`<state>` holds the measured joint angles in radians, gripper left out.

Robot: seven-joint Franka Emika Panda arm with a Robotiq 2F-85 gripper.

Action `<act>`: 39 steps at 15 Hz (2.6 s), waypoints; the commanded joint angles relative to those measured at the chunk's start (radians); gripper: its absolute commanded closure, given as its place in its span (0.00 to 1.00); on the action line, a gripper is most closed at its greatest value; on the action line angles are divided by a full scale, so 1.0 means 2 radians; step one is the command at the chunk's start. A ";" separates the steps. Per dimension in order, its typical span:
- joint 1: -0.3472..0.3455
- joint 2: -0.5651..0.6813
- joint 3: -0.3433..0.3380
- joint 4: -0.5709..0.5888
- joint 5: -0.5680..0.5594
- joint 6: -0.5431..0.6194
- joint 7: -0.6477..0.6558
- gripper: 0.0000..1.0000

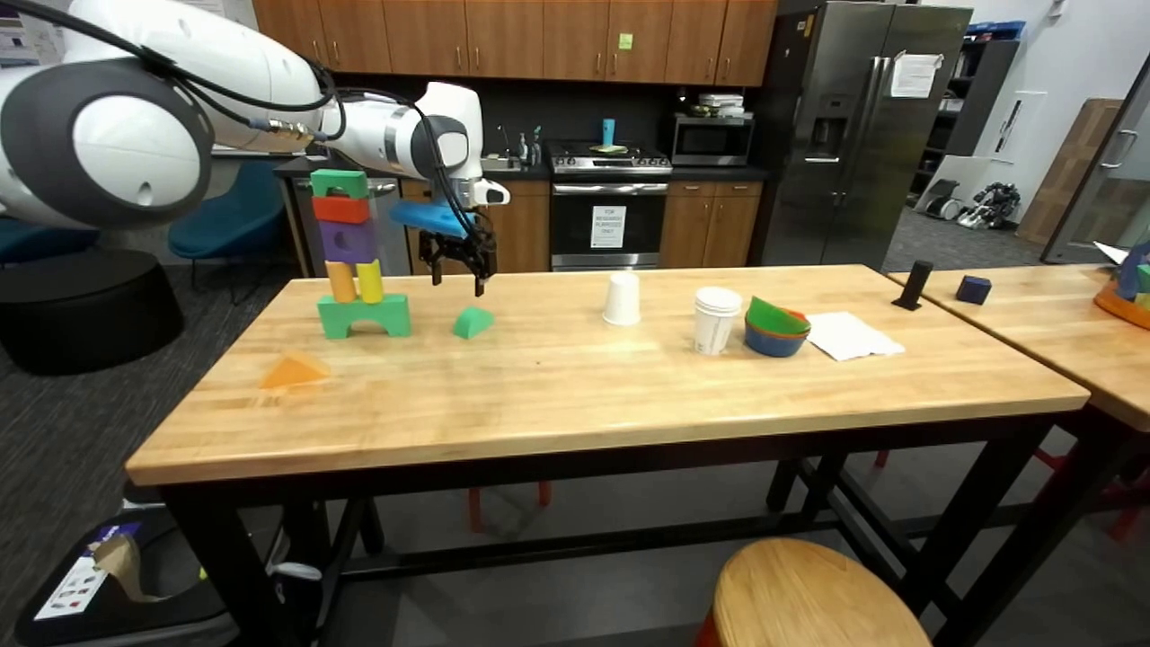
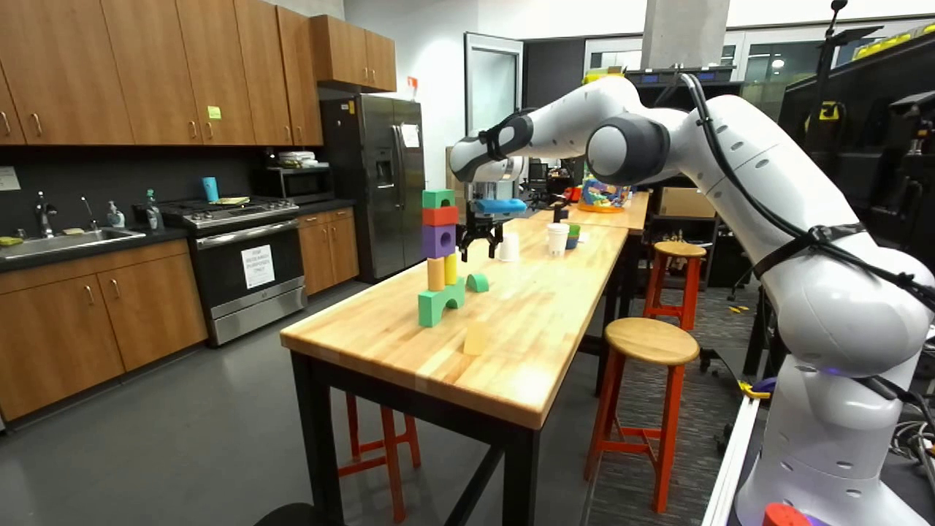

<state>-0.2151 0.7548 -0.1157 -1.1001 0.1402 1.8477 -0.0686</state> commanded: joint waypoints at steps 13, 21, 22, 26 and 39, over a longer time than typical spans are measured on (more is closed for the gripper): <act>-0.012 0.042 -0.001 0.060 0.005 -0.025 0.013 0.00; -0.016 0.048 0.000 0.063 0.011 -0.025 0.015 0.00; -0.016 0.048 0.000 0.059 0.012 -0.022 0.016 0.00; -0.019 0.051 0.001 0.059 0.014 -0.023 0.015 0.00; -0.020 0.060 0.005 0.058 0.015 -0.023 0.016 0.00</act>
<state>-0.2446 0.8610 -0.1133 -1.0090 0.1515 1.8217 -0.0478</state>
